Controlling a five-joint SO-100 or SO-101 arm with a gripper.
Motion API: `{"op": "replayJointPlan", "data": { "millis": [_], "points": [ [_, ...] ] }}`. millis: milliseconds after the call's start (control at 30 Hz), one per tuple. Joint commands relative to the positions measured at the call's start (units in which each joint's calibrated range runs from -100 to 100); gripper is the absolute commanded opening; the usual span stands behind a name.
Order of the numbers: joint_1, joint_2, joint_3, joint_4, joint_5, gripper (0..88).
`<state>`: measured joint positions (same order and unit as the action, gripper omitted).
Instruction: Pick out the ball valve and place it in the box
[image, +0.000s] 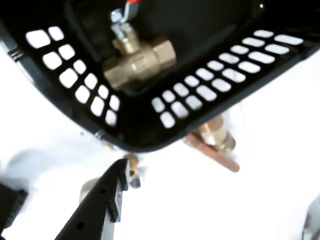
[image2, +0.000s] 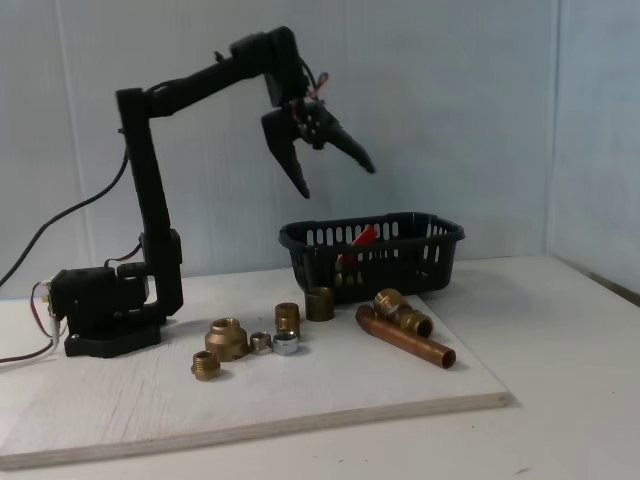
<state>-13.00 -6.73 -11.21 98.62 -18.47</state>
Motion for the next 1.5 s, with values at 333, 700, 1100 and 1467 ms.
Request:
{"op": "replayJointPlan", "data": {
  "millis": [333, 700, 1100, 1467],
  "points": [
    [0.2, -21.1, 16.6, 0.6, 2.9, 3.2],
    [-0.4, -43.6, 41.0, -0.3, 3.4, 2.7],
    [-0.4, -60.0, 60.0, -13.3, 4.5, 2.4],
    [2.1, -60.9, 89.6, -42.4, 9.1, 0.8]
  ]
}}
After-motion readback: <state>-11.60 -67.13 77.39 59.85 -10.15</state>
